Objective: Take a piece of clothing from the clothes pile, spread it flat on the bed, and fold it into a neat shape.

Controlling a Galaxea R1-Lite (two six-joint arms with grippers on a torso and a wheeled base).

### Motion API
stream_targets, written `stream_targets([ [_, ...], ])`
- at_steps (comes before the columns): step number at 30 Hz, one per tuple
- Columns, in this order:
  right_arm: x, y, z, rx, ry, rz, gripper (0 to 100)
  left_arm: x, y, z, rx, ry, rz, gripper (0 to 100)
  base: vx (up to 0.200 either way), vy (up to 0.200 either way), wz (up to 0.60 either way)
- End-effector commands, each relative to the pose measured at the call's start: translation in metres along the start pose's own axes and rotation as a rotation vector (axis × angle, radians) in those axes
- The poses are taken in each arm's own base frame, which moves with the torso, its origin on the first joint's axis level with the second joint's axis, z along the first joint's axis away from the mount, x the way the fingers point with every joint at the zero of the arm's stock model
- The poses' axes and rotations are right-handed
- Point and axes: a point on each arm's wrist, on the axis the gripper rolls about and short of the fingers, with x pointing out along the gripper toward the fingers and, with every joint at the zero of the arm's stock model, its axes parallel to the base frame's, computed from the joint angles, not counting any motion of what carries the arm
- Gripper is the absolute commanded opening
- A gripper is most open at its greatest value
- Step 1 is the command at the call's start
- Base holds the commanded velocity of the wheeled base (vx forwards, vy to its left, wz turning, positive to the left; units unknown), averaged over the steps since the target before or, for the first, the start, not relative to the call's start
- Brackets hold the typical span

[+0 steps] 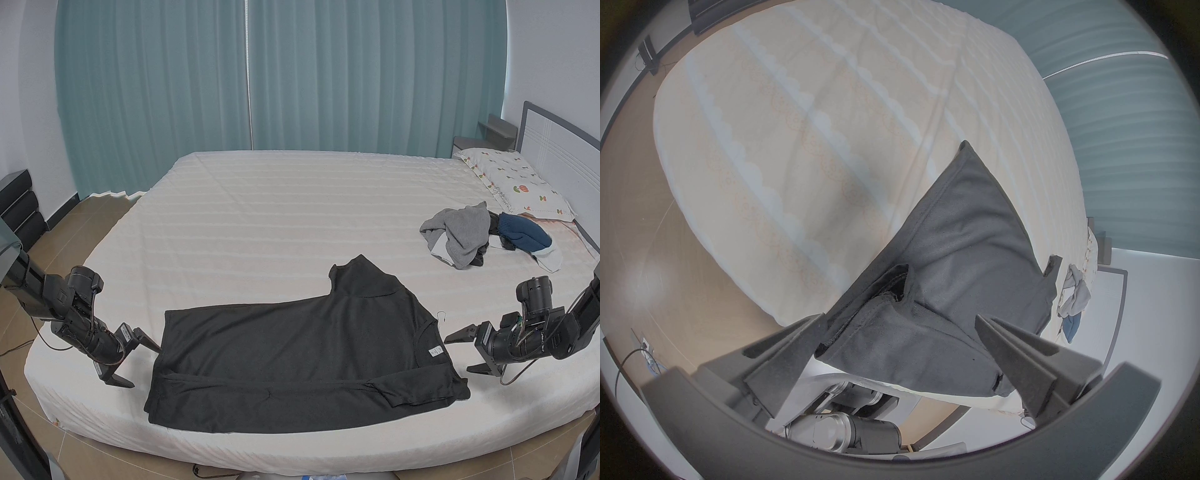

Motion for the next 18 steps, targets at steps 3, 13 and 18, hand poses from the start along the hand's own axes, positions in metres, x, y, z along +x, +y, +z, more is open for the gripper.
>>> stream_targets([
  [3, 0.008, 0.000, 0.004, 0.080, -0.019, 0.053, 100, -0.003, -0.001, 0.000, -0.003, -0.005, -0.013, 100, 0.000, 0.000, 0.00],
  [13, 0.009, -0.005, 0.003, 0.145, -0.055, 0.093, 100, -0.002, -0.021, 0.015, 0.038, -0.047, -0.050, 100, 0.000, 0.000, 0.00],
  [18, 0.008, -0.005, 0.001, 0.139, -0.062, 0.103, 100, 0.016, -0.037, 0.040, 0.073, -0.076, -0.070, 100, 0.000, 0.000, 0.00],
])
